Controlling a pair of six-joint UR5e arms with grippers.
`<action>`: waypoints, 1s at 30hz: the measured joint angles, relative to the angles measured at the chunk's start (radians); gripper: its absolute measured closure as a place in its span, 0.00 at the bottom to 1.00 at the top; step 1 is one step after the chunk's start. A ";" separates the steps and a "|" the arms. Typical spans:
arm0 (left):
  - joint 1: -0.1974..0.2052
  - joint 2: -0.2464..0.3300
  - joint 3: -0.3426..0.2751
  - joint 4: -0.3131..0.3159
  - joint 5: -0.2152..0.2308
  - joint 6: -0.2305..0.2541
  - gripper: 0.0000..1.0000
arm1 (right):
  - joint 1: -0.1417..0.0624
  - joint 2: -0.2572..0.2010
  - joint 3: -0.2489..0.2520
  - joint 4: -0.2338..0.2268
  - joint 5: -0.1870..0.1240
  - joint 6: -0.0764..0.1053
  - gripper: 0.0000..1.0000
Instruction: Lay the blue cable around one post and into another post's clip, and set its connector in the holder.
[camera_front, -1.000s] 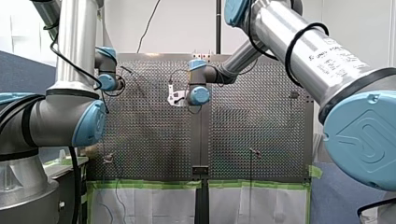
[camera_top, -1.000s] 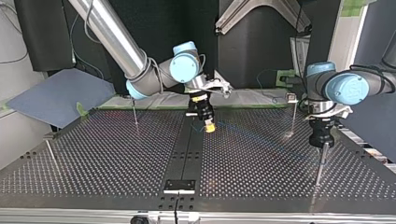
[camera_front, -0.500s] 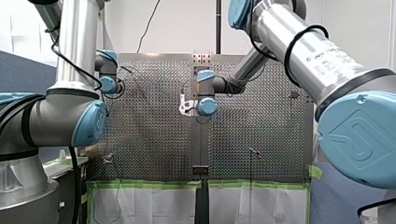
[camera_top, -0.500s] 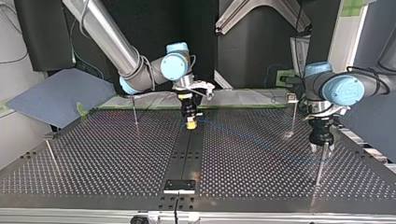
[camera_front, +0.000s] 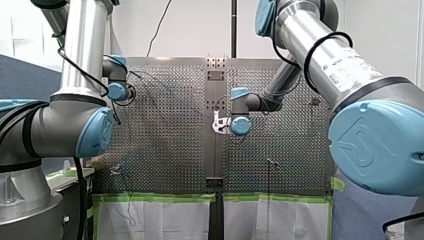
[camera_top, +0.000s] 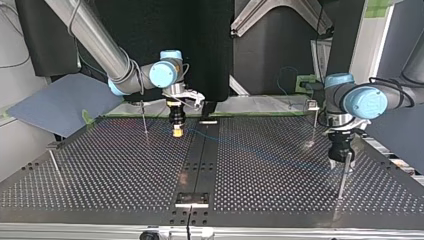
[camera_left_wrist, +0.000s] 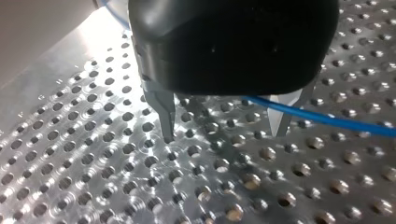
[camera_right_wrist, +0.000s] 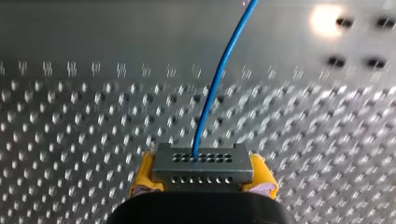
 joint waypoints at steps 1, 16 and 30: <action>-0.001 0.000 0.004 0.000 0.001 -0.006 0.00 | -0.007 0.000 0.007 -0.007 0.001 0.000 1.00; -0.011 -0.018 0.021 -0.012 0.000 -0.015 0.00 | -0.083 -0.002 0.139 -0.139 0.115 0.002 1.00; -0.007 -0.020 0.020 -0.014 -0.007 -0.007 0.00 | -0.098 -0.003 0.251 -0.194 0.227 0.012 1.00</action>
